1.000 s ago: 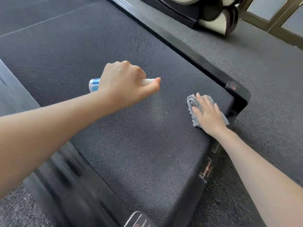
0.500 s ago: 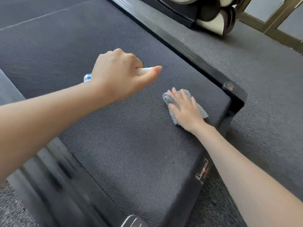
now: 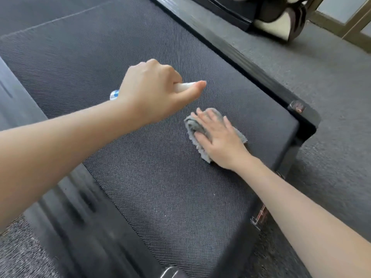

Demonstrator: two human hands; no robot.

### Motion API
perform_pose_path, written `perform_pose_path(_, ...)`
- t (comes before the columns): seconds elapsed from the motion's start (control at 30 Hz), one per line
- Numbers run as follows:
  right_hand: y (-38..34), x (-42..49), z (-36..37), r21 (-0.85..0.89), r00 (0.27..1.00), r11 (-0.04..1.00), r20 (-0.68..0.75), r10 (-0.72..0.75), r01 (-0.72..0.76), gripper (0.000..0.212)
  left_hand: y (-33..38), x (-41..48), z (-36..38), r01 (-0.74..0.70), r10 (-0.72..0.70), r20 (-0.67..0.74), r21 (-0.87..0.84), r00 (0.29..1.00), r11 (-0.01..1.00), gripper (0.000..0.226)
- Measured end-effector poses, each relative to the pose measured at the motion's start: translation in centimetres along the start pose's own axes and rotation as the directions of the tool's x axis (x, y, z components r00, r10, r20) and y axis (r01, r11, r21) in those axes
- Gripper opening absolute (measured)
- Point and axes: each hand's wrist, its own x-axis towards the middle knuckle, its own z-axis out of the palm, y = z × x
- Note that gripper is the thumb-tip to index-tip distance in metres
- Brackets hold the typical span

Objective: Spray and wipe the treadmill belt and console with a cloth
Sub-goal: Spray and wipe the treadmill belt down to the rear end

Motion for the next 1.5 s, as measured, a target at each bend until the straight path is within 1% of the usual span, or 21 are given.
perform_pose_path(0.03,1.1,0.2,-0.3,-0.006,0.999,0.999,-0.021,0.047,-0.047,0.051,-0.1,0.0,-0.1,-0.003,0.003,-0.002,-0.004,1.0,1.0,0.067)
perform_pose_path(0.1,3.6,0.5,-1.0,-0.008,0.98,0.981,-0.044,0.195,-0.196,0.052,-0.1,0.0,-0.4,-0.001,0.001,-0.008,-0.012,1.0,1.0,0.068)
perform_pose_path(0.17,5.2,0.6,-1.9,0.011,0.931,0.933,-0.053,0.361,-0.36,0.053,-0.1,0.0,-0.6,0.003,-0.003,-0.011,-0.021,1.0,1.0,0.068)
perform_pose_path(0.2,5.4,0.7,-2.3,0.022,0.913,0.915,-0.05,0.404,-0.404,0.053,0.0,0.1,-0.7,0.002,-0.003,-0.012,-0.025,1.0,1.0,0.067)
perform_pose_path(0.27,4.4,0.6,-2.6,0.041,0.912,0.912,-0.026,0.41,-0.409,0.052,0.1,0.3,-1.0,-0.002,0.002,-0.008,-0.03,1.0,1.0,0.067)
perform_pose_path(0.33,3.0,0.1,-2.7,0.087,0.933,0.93,0.007,0.359,-0.358,0.05,0.3,0.5,-1.2,-0.005,0.005,-0.003,-0.034,1.0,0.999,0.067)
perform_pose_path(0.4,1.8,-0.6,-2.4,0.125,0.971,0.963,0.003,0.241,-0.239,0.048,0.3,0.8,-1.3,-0.005,0.005,-0.01,-0.039,1.0,0.999,0.067)
perform_pose_path(0.47,0.3,-1.7,-1.7,0.172,0.992,0.977,0.001,0.128,-0.127,0.046,0.3,0.9,-1.3,0.0,-0.001,-0.013,-0.041,1.0,0.999,0.068)
perform_pose_path(0.53,-1.6,-2.5,-0.7,0.194,0.999,0.981,0.037,0.018,-0.025,0.045,0.3,0.9,-1.1,0.007,-0.008,-0.013,-0.044,1.0,0.999,0.068)
perform_pose_path(0.63,-3.9,-2.9,0.5,0.132,0.984,0.982,0.095,-0.149,0.136,0.05,0.2,0.9,-0.7,0.012,-0.012,-0.007,-0.054,1.0,0.998,0.067)
perform_pose_path(0.73,-3.5,-1.6,0.2,0.141,0.98,0.978,0.104,-0.167,0.152,0.049,0.3,0.9,-0.4,0.002,-0.001,0.019,-0.039,1.0,0.999,0.067)
perform_pose_path(0.8,-2.6,-0.5,0.1,0.101,0.985,0.985,0.092,-0.147,0.138,0.049,0.1,0.9,-0.3,0.001,0.0,0.037,-0.027,0.999,1.0,0.068)
perform_pose_path(0.9,-1.2,1.9,-0.3,0.077,0.996,0.995,0.053,-0.075,0.071,0.045,-0.6,0.6,-0.5,0.011,-0.011,0.023,-0.011,1.0,1.0,0.068)
perform_pose_path(1.0,0.2,3.9,-0.8,0.07,0.999,0.997,0.005,0.041,-0.041,0.047,-1.1,0.4,-1.1,0.032,-0.032,0.0,-0.005,0.999,0.999,0.067)
perform_pose_path(1.07,0.6,4.8,-0.9,0.062,0.993,0.991,-0.002,0.119,-0.119,0.048,-1.5,0.3,-1.6,0.048,-0.048,-0.021,-0.001,0.999,0.999,0.066)
perform_pose_path(1.13,0.0,4.6,-0.8,0.087,0.991,0.987,0.021,0.135,-0.136,0.049,-1.7,0.2,-2.1,0.061,-0.062,-0.038,-0.011,0.997,0.998,0.068)
perform_pose_path(1.23,-1.6,1.5,-0.9,0.17,0.996,0.984,0.083,0.04,-0.053,0.046,-1.4,0.5,-2.5,0.059,-0.059,-0.048,-0.003,0.997,0.998,0.068)
perform_pose_path(1.3,-2.9,-1.9,-0.6,0.209,0.992,0.977,0.112,-0.065,0.04,0.048,-1.2,0.8,-2.6,0.045,-0.045,-0.048,0.009,0.998,0.999,0.067)
perform_pose_path(1.37,-4.2,-5.0,-0.1,0.212,0.976,0.967,0.128,-0.174,0.145,0.044,-1.1,0.8,-2.6,0.025,-0.024,-0.043,0.021,0.999,0.999,0.066)
perform_pose_path(1.43,-5.5,-6.8,0.5,0.193,0.949,0.953,0.17,-0.267,0.233,0.045,-1.1,0.6,-2.5,0.003,-0.003,-0.023,0.04,1.0,0.999,0.066)
perform_pose_path(1.5,-6.1,-6.5,0.5,0.19,0.934,0.945,0.193,-0.302,0.266,0.046,-1.2,0.3,-2.3,-0.017,0.017,-0.002,0.056,1.0,0.998,0.065)
